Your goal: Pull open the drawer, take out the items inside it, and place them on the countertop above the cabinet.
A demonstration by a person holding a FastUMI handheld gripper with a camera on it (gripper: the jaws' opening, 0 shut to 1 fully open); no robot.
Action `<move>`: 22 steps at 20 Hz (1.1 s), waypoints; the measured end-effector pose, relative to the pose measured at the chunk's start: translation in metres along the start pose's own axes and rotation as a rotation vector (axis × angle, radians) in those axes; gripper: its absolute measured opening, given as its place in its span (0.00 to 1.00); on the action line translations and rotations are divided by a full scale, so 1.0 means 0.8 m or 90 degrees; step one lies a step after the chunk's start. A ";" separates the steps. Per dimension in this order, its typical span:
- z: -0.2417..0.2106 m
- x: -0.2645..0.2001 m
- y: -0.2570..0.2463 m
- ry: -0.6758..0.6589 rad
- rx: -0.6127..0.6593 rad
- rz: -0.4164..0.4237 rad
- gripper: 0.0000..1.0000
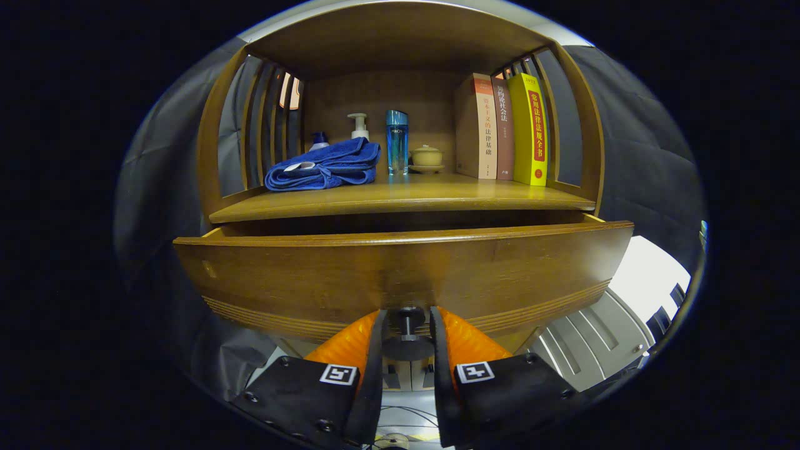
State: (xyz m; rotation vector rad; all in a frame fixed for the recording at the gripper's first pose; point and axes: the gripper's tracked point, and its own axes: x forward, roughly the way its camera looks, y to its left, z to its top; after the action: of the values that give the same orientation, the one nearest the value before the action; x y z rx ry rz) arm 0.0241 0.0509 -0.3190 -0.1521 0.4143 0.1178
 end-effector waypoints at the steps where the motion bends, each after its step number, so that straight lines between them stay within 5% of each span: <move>1: 0.000 -0.006 0.000 0.000 -0.002 -0.001 0.44; 22: -0.031 -0.079 -0.001 0.024 -0.013 -0.003 0.44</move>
State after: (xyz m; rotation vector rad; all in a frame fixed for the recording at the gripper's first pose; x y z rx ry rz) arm -0.0432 0.0407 -0.3156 -0.1758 0.4505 0.1141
